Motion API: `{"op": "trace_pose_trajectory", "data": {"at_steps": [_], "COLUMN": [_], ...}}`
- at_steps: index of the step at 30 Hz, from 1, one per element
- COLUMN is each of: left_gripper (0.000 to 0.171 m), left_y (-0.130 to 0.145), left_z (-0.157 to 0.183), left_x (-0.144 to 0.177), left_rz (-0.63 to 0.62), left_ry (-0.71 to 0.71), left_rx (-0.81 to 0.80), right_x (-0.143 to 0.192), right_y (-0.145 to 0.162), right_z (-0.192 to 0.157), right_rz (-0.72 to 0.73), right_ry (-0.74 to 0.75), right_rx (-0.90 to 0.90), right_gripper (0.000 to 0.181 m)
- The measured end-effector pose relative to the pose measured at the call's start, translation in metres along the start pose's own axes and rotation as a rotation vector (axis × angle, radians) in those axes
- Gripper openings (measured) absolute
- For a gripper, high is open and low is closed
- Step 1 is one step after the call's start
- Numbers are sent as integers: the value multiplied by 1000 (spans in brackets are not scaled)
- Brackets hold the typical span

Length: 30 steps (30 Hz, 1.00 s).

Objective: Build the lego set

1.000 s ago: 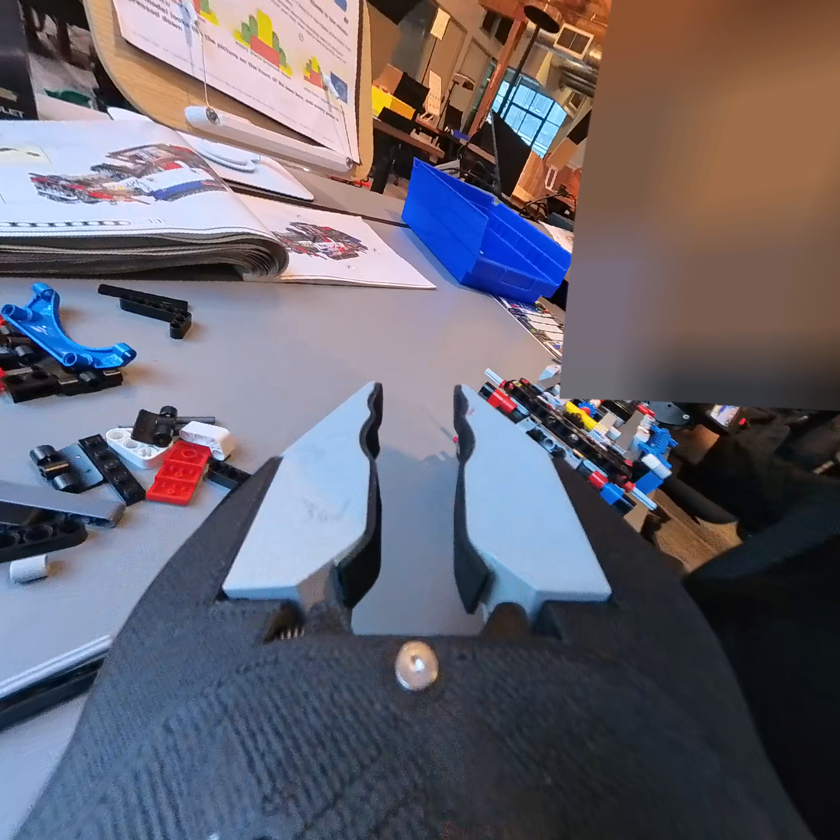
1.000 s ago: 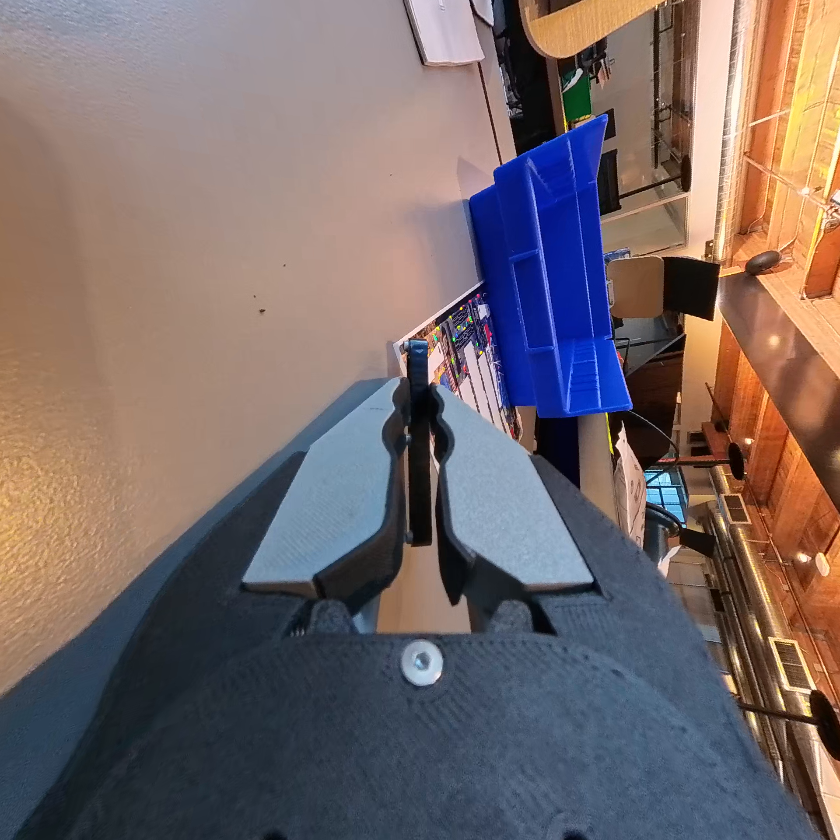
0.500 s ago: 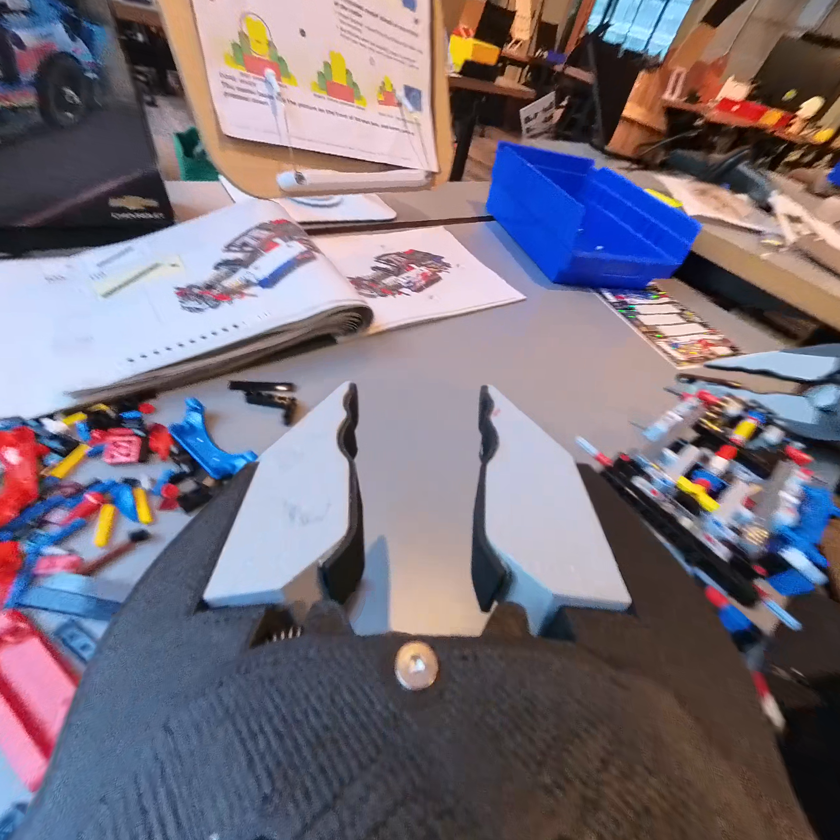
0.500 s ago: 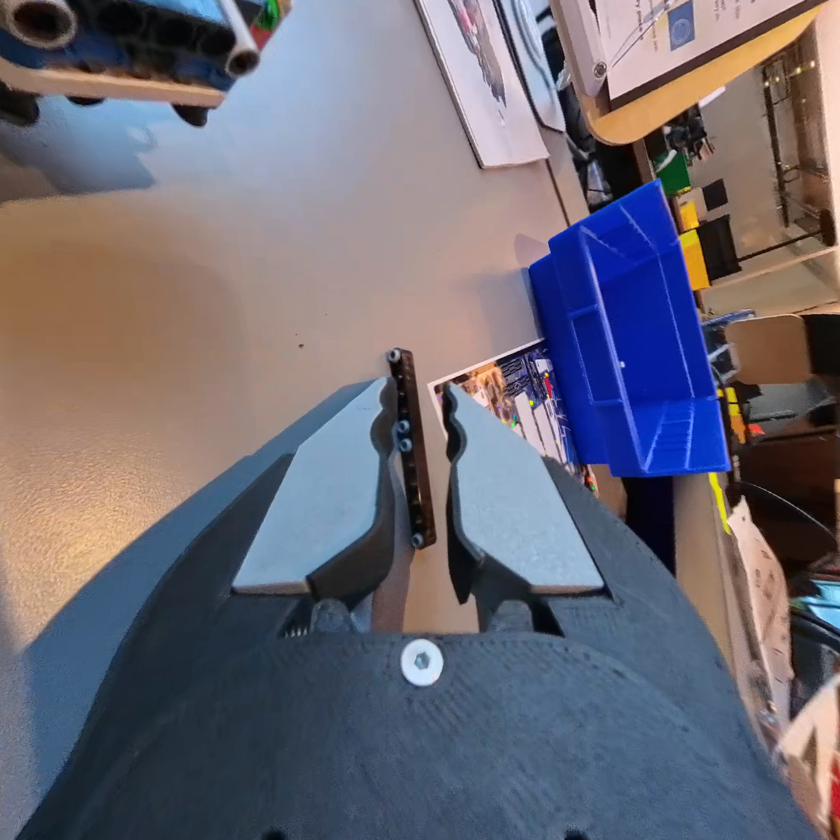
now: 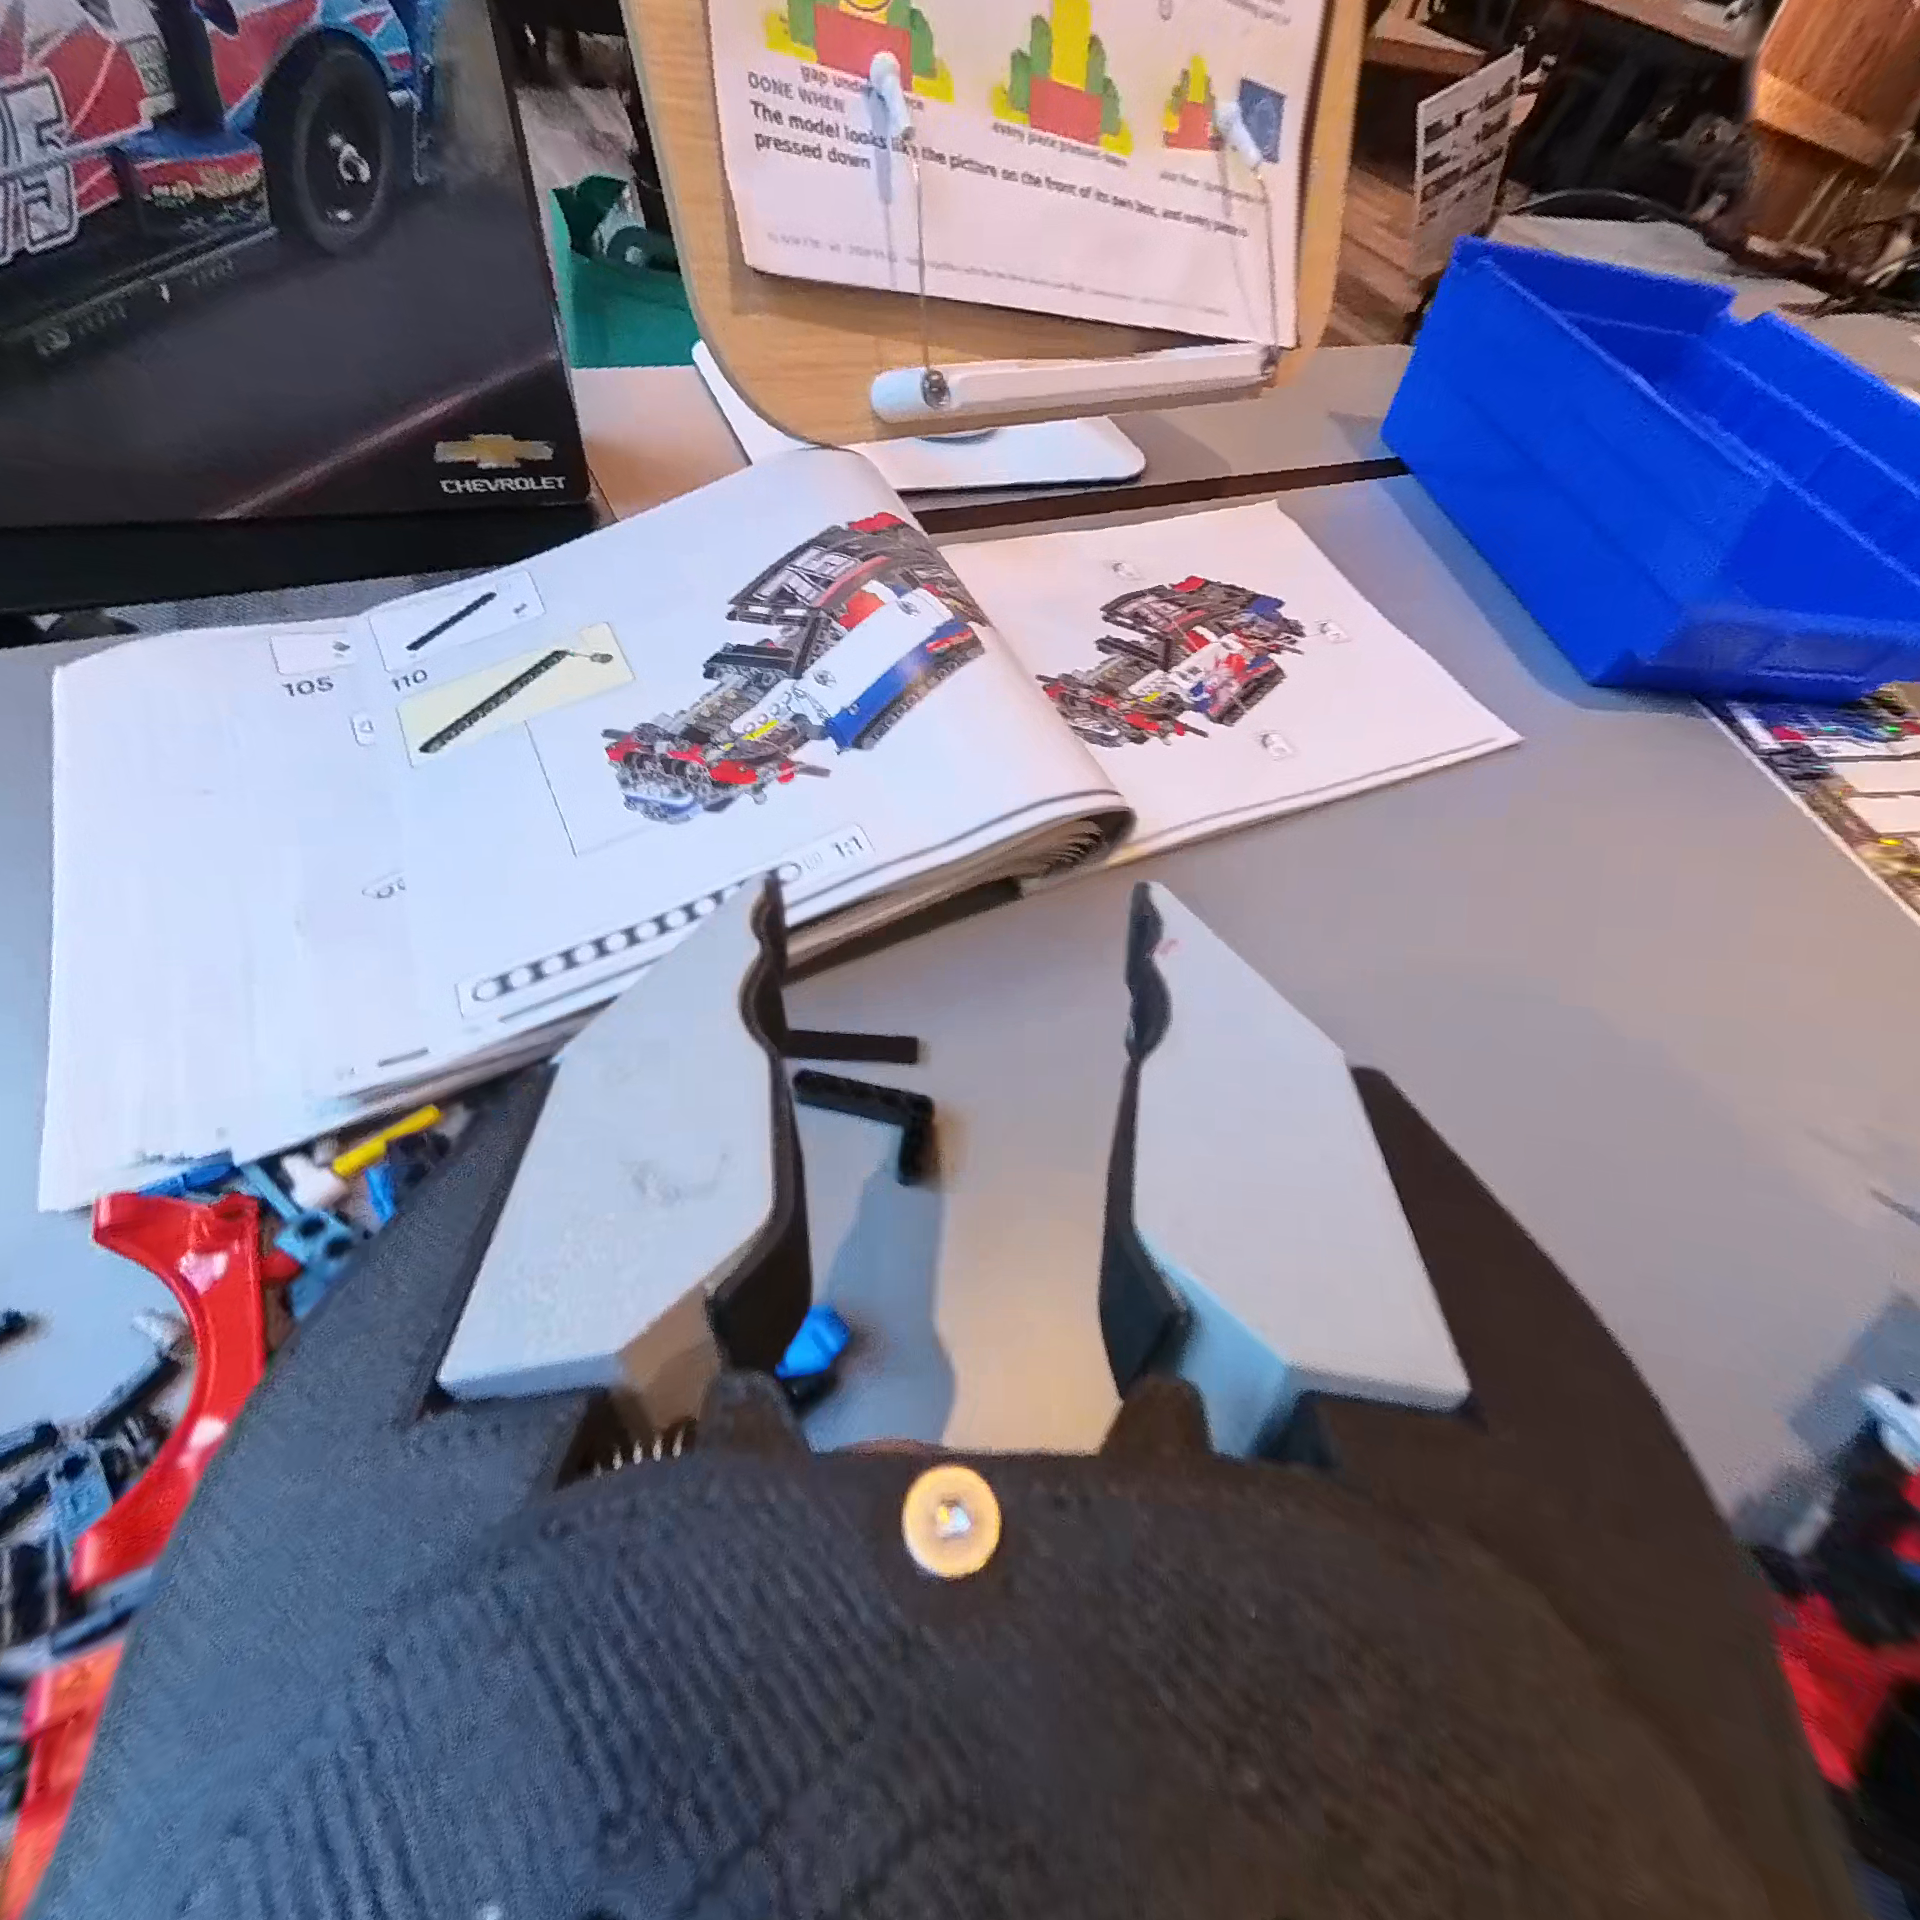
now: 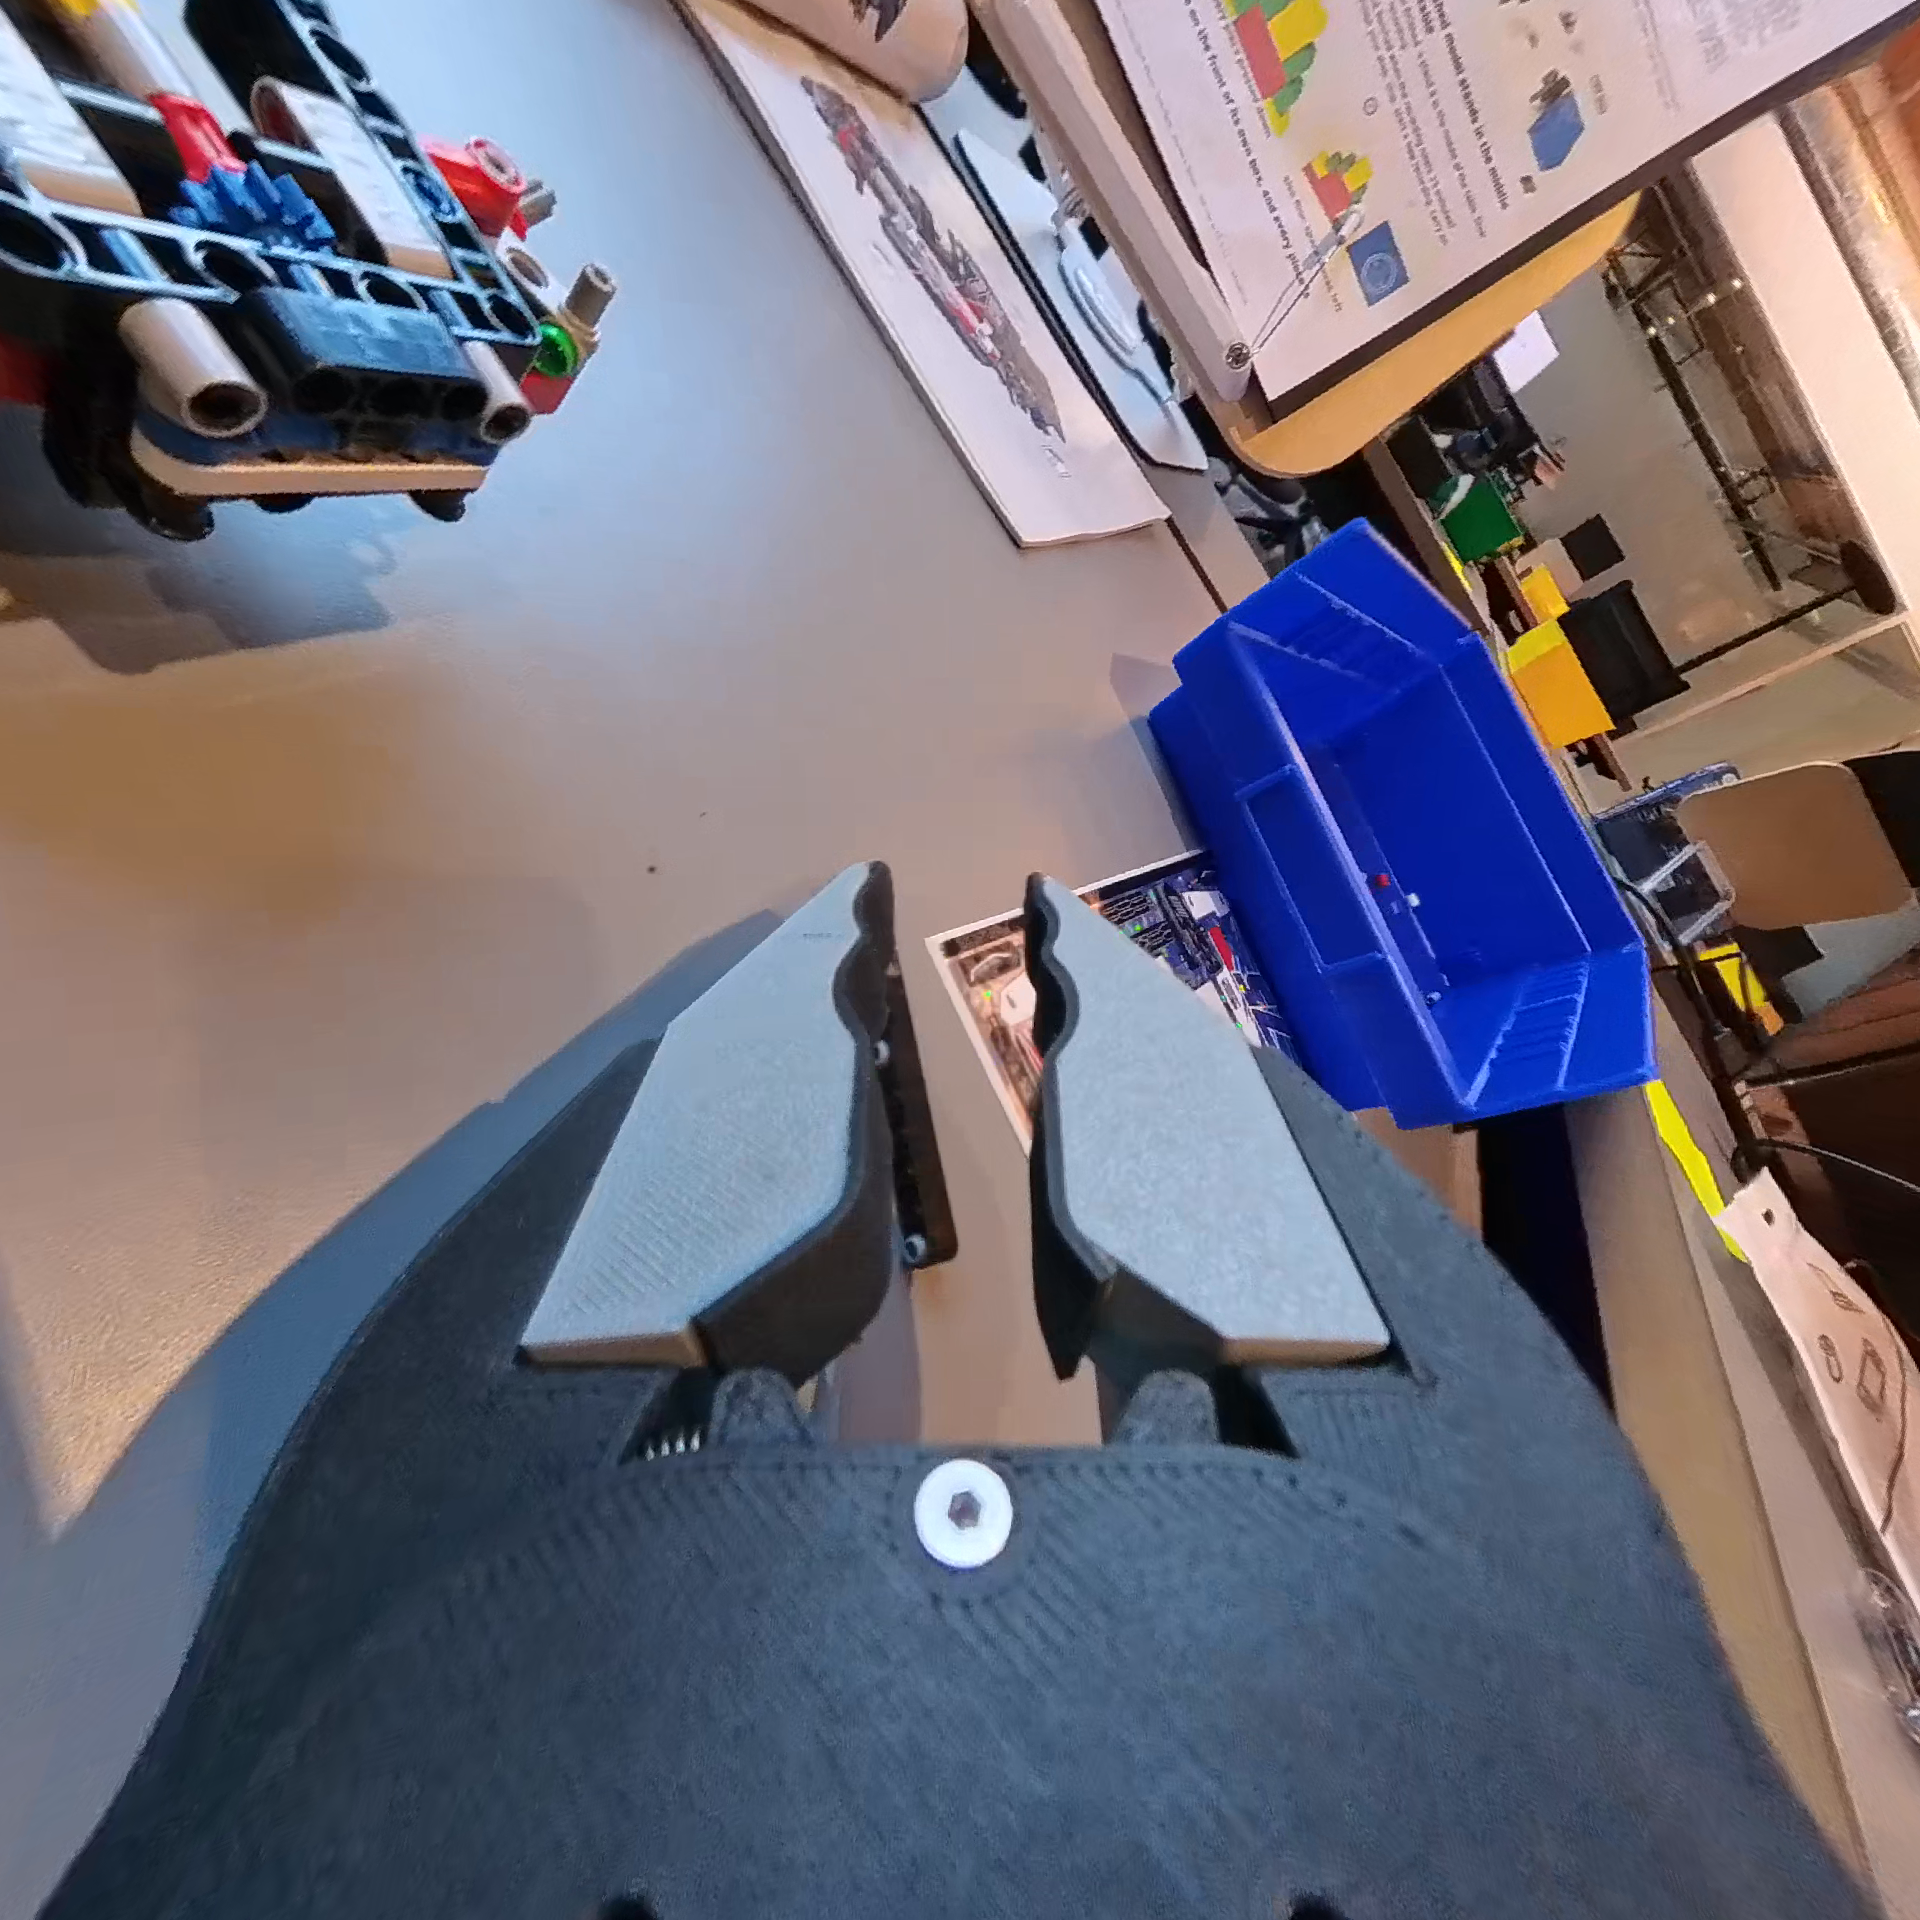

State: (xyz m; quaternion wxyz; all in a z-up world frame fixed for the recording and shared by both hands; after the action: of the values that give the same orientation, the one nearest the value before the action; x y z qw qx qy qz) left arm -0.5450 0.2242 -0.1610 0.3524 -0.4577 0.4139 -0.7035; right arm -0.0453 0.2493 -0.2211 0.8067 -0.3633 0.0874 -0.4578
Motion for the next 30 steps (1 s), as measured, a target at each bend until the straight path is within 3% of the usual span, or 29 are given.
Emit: {"op": "trace_pose_trajectory", "data": {"at_steps": [6,12,15,18,27,30], "left_gripper": [69,81,91,85,77,68], "left_y": [-7,19,26,30,29,30], "left_z": [-32,-52,-44,-29,-11,-9], "left_x": [-34,-77,-85,-89,-98,-100], "left_rz": [-51,-315,-407,-498,-493,-475], "left_ry": [-38,36,14,-23,2,17], "left_rx": [1,89,-44,-222,-353,-356], "right_x": [0,-2,-3,-4,-5,-6], "right_y": [1,4,5,6,9,-6], "right_z": [12,19,22,22,29,41], "right_rz": [11,-8,-16,-24,-41,31], "right_ry": [15,29,34,39,106,108], "right_rx": [-100,-156,-173,-174,-177,-263], "right_gripper": [22,20,18,16,13,11]}}
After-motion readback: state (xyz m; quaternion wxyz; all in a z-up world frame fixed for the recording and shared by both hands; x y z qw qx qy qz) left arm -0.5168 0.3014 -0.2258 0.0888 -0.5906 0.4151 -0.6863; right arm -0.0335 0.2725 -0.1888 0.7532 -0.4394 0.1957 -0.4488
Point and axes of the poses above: each gripper's, where its closed fingertips meet, x back along the fingers, y out of its underside, z = x × y across the jaws, the point moved 7 cm from there along x, back along the fingers, and after that the axes turned 12 degrees about y, right-handed, at the moved point
